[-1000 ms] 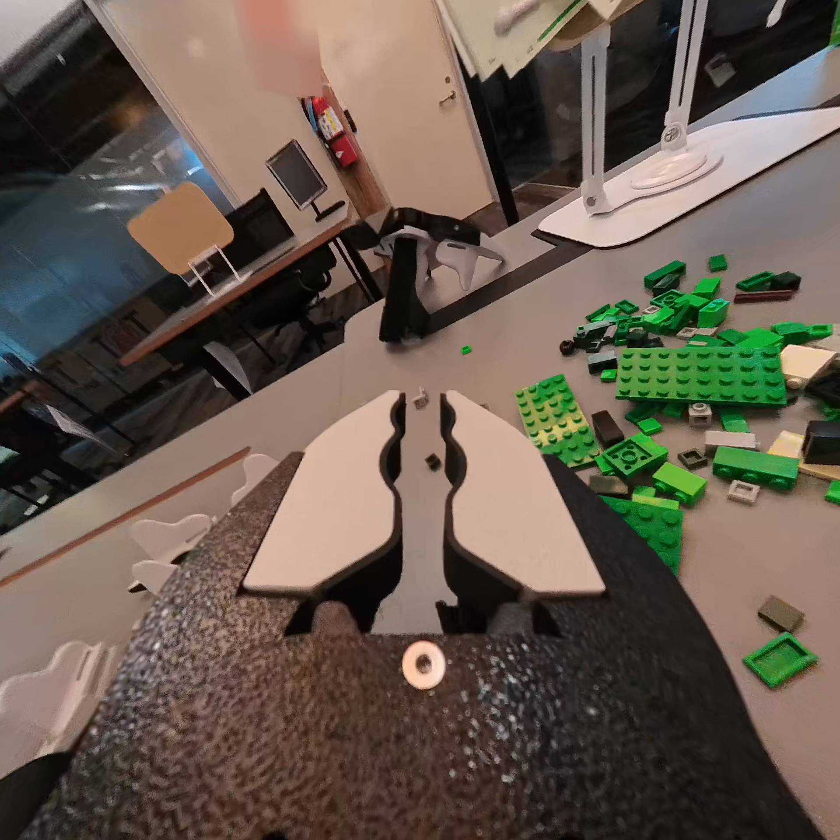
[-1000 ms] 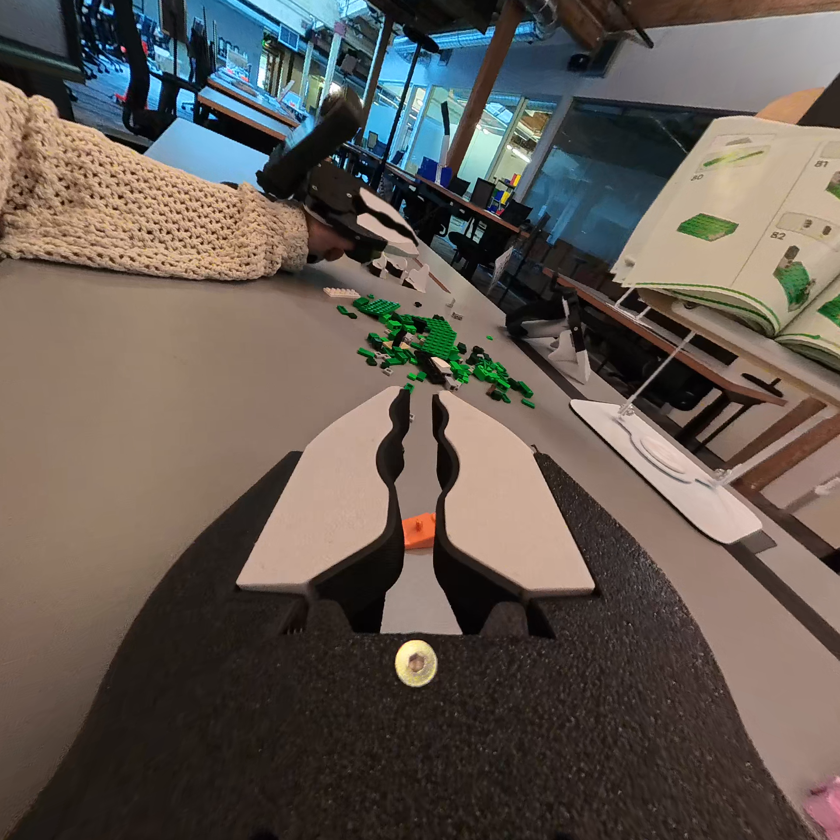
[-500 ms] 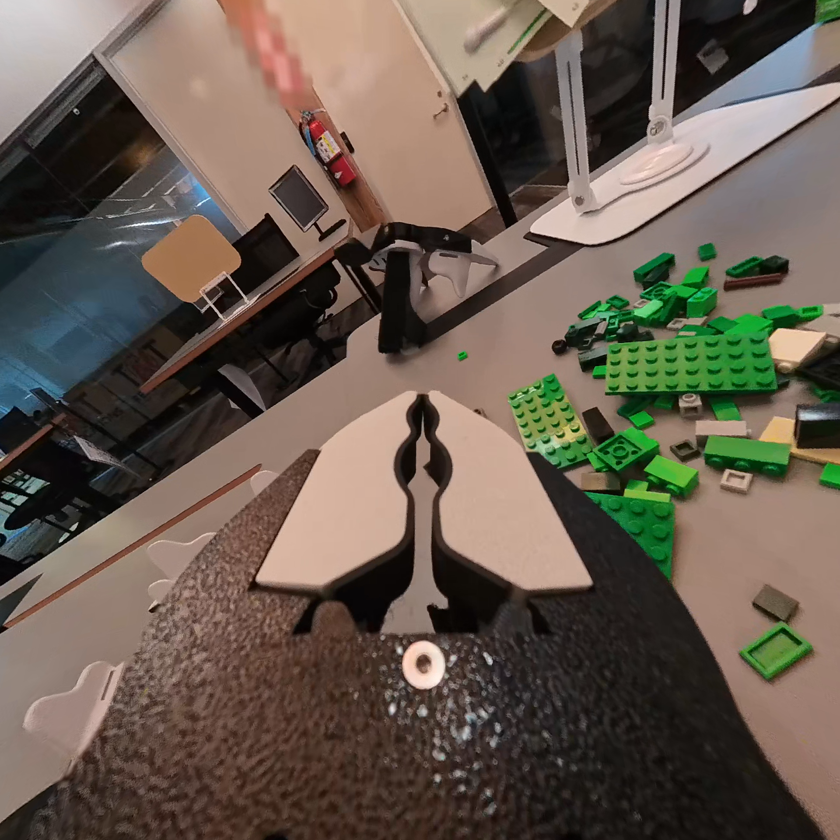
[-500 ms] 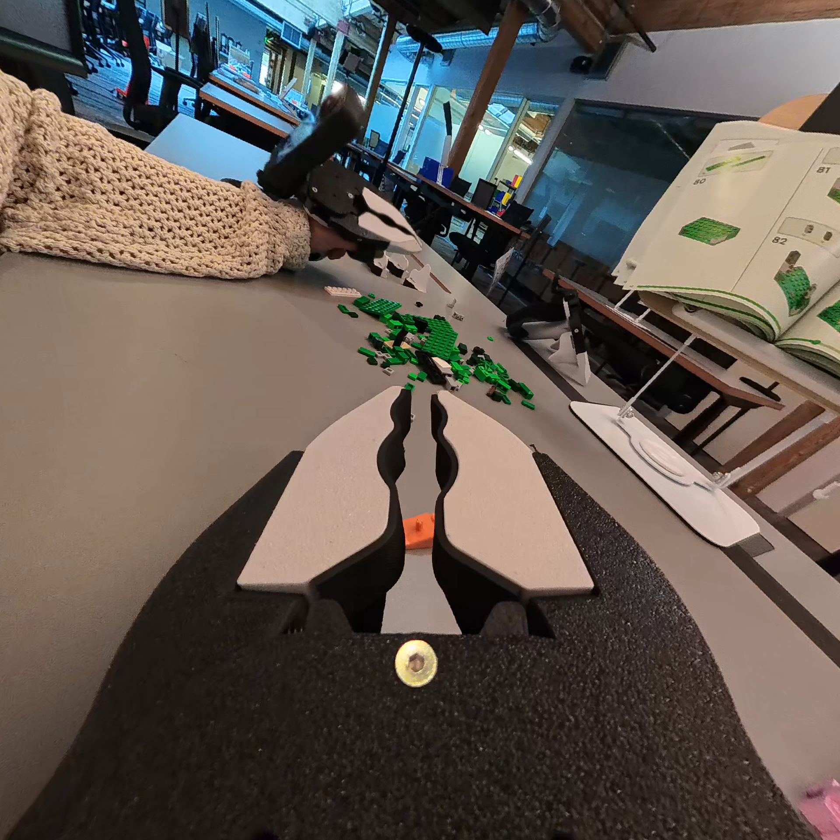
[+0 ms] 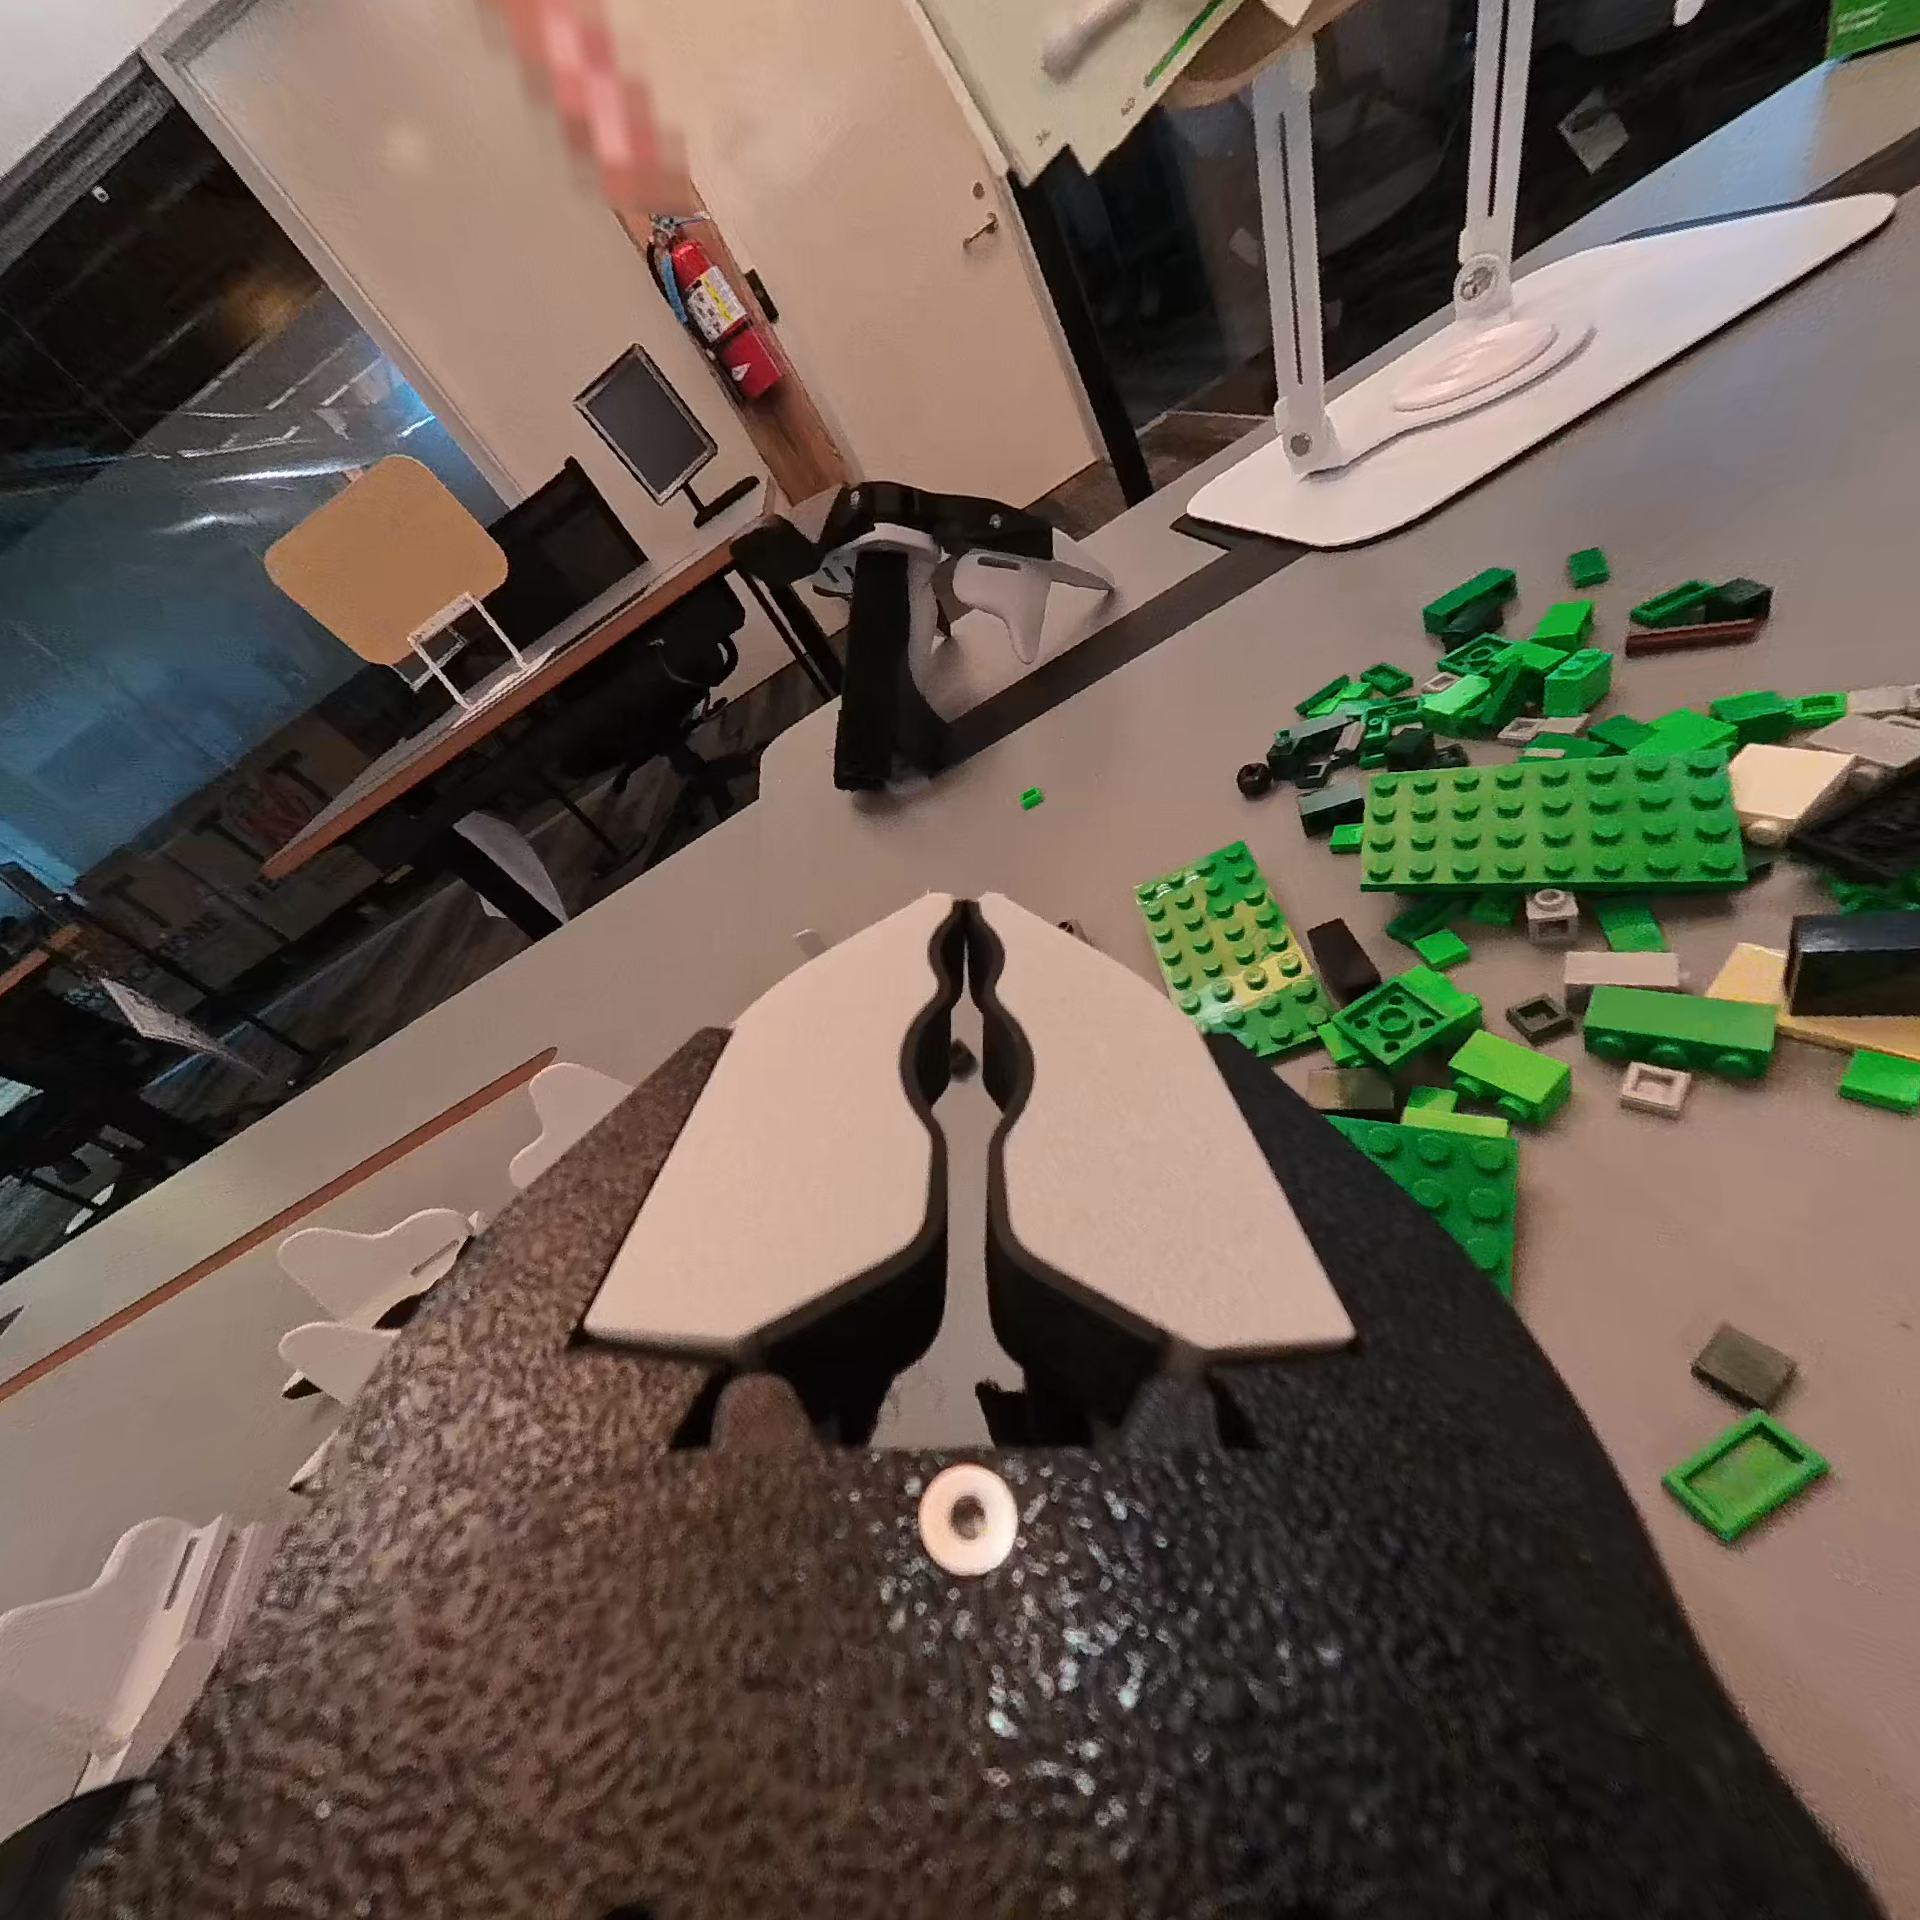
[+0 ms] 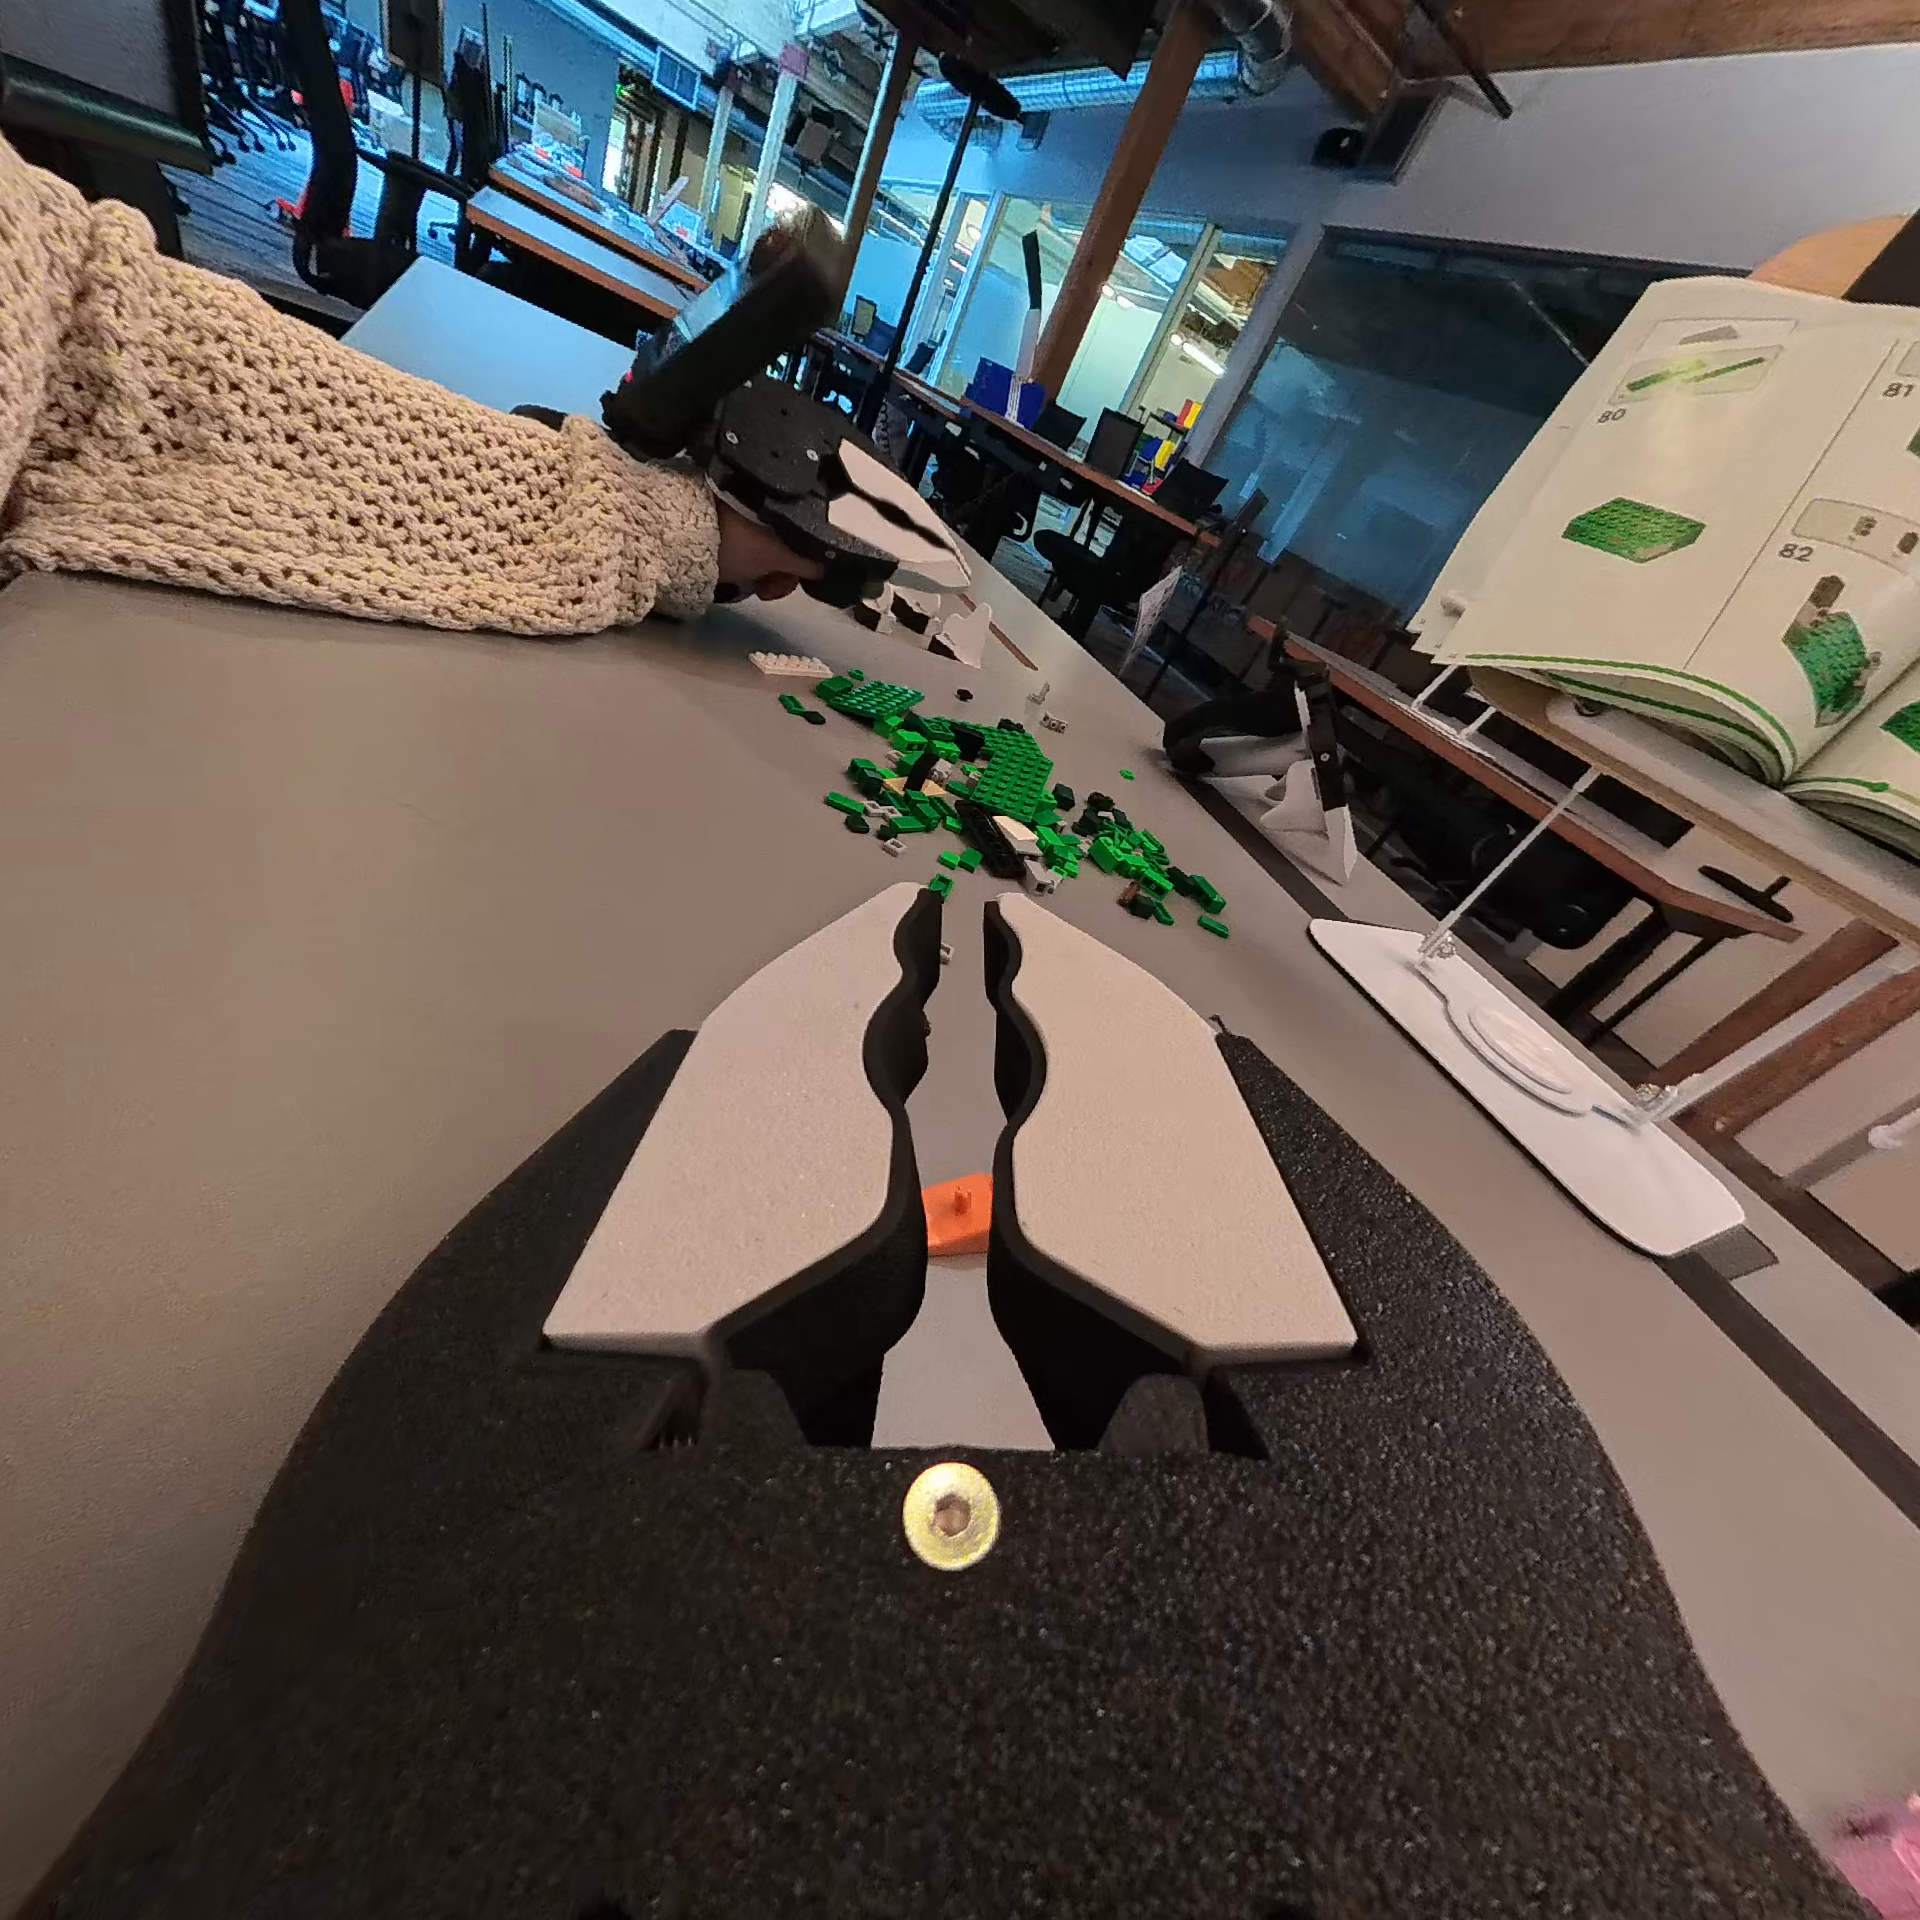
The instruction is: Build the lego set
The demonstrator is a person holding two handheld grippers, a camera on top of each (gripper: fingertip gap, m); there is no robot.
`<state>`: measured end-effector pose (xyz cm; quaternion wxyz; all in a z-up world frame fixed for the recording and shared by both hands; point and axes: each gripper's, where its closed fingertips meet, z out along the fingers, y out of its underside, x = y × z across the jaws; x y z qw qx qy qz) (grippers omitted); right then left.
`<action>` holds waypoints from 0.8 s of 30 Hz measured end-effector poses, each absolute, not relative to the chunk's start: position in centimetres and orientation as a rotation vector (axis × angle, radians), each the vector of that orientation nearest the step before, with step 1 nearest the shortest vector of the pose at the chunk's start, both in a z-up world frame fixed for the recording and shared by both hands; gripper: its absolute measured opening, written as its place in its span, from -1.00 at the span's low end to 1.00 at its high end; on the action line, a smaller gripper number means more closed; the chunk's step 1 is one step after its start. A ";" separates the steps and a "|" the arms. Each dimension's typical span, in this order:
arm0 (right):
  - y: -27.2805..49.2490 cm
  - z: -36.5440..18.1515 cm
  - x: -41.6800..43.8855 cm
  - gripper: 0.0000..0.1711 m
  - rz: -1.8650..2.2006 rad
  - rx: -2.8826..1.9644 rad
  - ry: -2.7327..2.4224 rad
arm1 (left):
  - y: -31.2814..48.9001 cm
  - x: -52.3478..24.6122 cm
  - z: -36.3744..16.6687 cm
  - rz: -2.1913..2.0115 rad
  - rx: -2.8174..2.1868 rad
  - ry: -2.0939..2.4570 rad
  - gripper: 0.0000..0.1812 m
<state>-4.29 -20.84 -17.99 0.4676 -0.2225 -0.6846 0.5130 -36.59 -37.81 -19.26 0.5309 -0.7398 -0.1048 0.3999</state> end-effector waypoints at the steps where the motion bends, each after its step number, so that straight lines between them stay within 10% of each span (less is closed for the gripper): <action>1: -20.8 -18.0 -4.3 -0.92 1.258 -0.546 -1.679 | -37.7 -36.5 -19.3 0.952 -1.767 -0.243 -1.00; 24: -21.3 -18.5 -4.3 -0.92 1.201 -0.501 -1.711 | -38.1 -35.7 -16.6 0.969 -1.581 -0.206 -1.00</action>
